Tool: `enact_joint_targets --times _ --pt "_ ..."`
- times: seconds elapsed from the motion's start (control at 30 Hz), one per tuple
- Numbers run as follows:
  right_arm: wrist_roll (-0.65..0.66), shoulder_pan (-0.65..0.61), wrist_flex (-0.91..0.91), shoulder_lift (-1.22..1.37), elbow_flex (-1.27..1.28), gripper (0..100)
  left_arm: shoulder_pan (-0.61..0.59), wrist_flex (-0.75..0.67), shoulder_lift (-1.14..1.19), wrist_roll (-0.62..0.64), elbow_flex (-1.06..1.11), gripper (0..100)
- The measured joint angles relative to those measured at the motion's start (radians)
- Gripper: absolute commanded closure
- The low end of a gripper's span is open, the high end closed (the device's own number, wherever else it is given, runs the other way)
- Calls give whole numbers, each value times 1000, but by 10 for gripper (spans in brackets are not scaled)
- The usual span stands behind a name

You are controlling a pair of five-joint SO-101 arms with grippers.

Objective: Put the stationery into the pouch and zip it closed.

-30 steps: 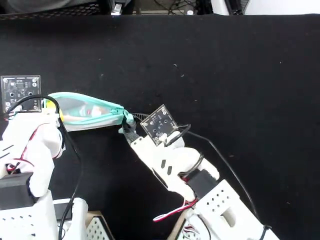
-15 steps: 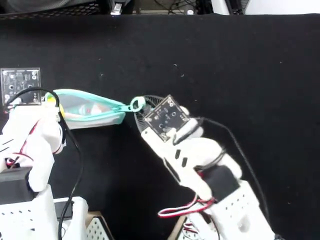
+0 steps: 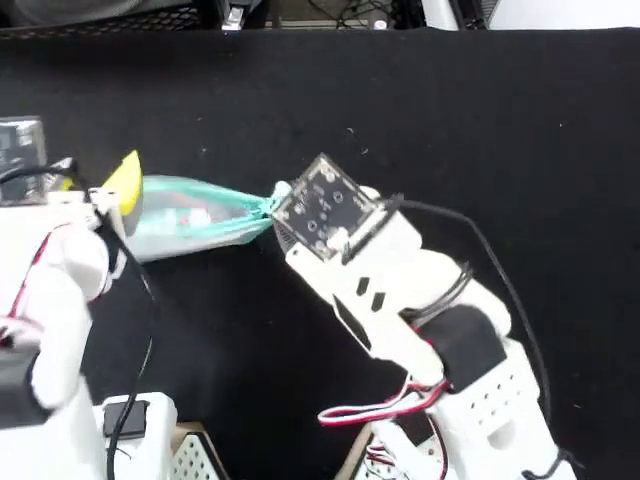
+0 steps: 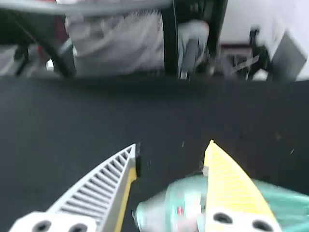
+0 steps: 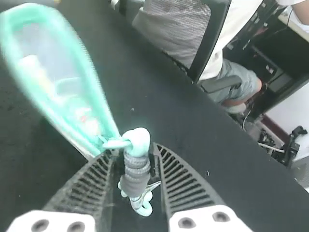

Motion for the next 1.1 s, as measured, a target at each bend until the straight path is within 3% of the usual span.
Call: enact_joint_targets --times 0.23,0.5,0.67,0.87,1.1 --pt "2 0 140 152 -316 986 0 143 -15 31 -166 791" --pt "2 2 344 419 -727 986 0 247 -14 35 -170 960" --pt "2 2 474 572 -962 986 5 258 -14 35 -140 956" --pt "-40 -34 605 632 -1155 986 124 100 -12 34 133 955" --pt "-48 -44 628 632 -1209 986 206 -150 5 34 388 954"
